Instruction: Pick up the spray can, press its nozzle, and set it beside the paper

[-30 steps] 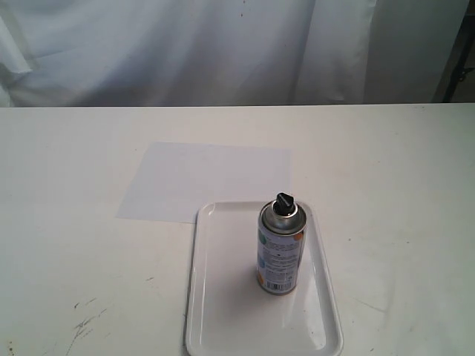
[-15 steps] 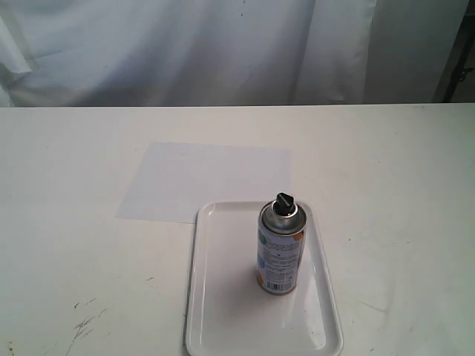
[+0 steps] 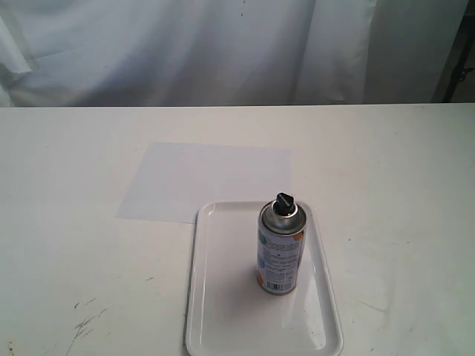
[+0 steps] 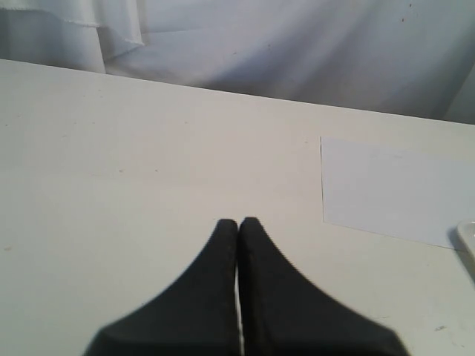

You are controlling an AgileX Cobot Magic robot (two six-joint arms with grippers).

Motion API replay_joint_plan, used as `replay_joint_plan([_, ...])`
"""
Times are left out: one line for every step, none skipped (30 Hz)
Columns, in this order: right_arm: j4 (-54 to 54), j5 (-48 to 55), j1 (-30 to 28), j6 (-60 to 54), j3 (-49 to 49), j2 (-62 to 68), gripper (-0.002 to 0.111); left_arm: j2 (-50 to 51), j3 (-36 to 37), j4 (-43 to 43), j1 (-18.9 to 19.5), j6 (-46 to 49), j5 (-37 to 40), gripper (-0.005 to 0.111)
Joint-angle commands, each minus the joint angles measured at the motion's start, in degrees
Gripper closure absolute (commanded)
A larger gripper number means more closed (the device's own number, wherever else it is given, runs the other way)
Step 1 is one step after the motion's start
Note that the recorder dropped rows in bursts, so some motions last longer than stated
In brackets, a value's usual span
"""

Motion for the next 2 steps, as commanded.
replay_joint_plan([-0.44,0.03,-0.21,-0.42,0.21,-0.37,0.108,-0.27,0.26,0.00,-0.03,-0.28,-0.32,0.107])
replay_joint_plan([-0.44,0.03,-0.21,-0.42,0.21,-0.37,0.108,-0.27,0.26,0.00,-0.03,-0.28,-0.32,0.107])
